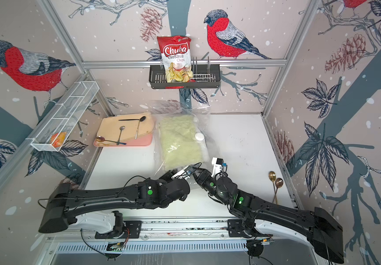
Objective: Take the blanket out of the vacuum bag
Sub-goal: Open the vacuum bag at the center of the board.
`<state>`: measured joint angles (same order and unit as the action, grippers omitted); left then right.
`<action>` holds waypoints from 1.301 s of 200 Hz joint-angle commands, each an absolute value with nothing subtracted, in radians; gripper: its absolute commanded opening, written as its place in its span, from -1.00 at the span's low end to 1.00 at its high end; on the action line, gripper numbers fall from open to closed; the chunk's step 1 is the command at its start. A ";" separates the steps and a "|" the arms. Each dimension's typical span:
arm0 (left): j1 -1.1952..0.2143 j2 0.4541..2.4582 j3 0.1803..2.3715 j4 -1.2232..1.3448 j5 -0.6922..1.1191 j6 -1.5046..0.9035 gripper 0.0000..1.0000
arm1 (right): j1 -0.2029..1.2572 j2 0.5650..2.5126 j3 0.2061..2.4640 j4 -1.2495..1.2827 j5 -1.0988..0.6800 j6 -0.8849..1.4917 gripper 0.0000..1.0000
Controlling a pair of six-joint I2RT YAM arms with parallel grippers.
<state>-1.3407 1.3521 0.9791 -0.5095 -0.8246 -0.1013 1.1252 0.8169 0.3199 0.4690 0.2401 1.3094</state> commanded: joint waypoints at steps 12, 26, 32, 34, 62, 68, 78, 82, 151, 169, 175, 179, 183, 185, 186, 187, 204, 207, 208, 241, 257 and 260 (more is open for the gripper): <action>-1.343 1.353 1.014 -0.477 -0.955 -0.101 -1.00 | 1.130 0.796 0.334 0.460 0.252 1.281 -0.24; -1.341 1.350 1.045 -0.470 -0.958 -0.083 -1.00 | 1.141 0.791 0.341 0.436 0.269 1.272 -0.23; -1.341 1.351 1.053 -0.462 -0.956 -0.072 -1.00 | 1.152 0.790 0.342 0.428 0.282 1.272 -0.23; -1.342 1.350 1.056 -0.458 -0.955 -0.068 -1.00 | 1.156 0.790 0.341 0.427 0.288 1.272 -0.23; -1.321 1.359 1.080 -0.420 -0.926 -0.025 -1.00 | 1.229 0.797 0.339 0.384 0.361 1.264 -0.17; -1.311 1.361 1.084 -0.416 -0.912 -0.027 -1.00 | 1.250 0.799 0.338 0.373 0.383 1.261 -0.16; -1.287 1.359 1.089 -0.411 -0.880 -0.031 -1.00 | 1.288 0.804 0.337 0.349 0.430 1.261 -0.15; -1.277 1.357 1.090 -0.406 -0.863 -0.033 -1.00 | 1.305 0.805 0.336 0.342 0.446 1.261 -0.15; -1.238 1.263 1.035 -0.330 -0.737 -0.031 -1.00 | 1.357 0.990 0.362 0.313 0.536 1.252 -0.56; -1.232 1.223 1.009 -0.295 -0.692 -0.019 -1.00 | 1.331 1.069 0.388 0.342 0.530 1.229 -0.68; -1.231 1.210 1.004 -0.284 -0.671 -0.022 -1.00 | 1.326 1.099 0.399 0.354 0.525 1.218 -0.70; -1.230 1.202 1.003 -0.277 -0.656 -0.022 -1.00 | 1.323 1.114 0.406 0.354 0.522 1.215 -0.71; -1.228 1.193 1.003 -0.270 -0.640 -0.024 -1.00 | 1.322 1.139 0.422 0.352 0.516 1.210 -0.71; -1.227 1.190 1.003 -0.266 -0.633 -0.024 -1.00 | 1.322 1.144 0.425 0.351 0.517 1.209 -0.71; -1.226 1.189 1.003 -0.266 -0.630 -0.024 -1.00 | 1.322 1.146 0.428 0.350 0.515 1.206 -0.71; -1.225 1.187 1.003 -0.264 -0.627 -0.025 -1.00 | 1.322 1.152 0.430 0.350 0.514 1.205 -0.71; -1.213 1.169 1.003 -0.258 -0.590 -0.035 -1.00 | 1.314 1.239 0.478 0.350 0.460 1.177 -0.71; -1.209 1.167 1.003 -0.256 -0.584 -0.036 -1.00 | 1.311 1.247 0.482 0.352 0.448 1.177 -0.71; -1.208 1.166 1.003 -0.256 -0.582 -0.036 -1.00 | 1.310 1.248 0.483 0.353 0.445 1.177 -0.71; -1.187 1.157 0.973 -0.245 -0.533 -0.041 -1.00 | 1.309 1.395 0.525 0.361 0.412 1.169 -0.72; -1.182 1.155 0.962 -0.239 -0.516 -0.038 -1.00 | 1.309 1.455 0.545 0.366 0.404 1.169 -0.73; -1.181 1.154 0.961 -0.237 -0.511 -0.039 -1.00 | 1.313 1.464 0.553 0.358 0.413 1.169 -0.73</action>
<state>-1.1889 1.1614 0.9710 -0.3004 -0.5655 -0.0296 1.3067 1.4010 0.5186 0.3496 0.4282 1.1835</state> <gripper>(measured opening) 0.046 0.137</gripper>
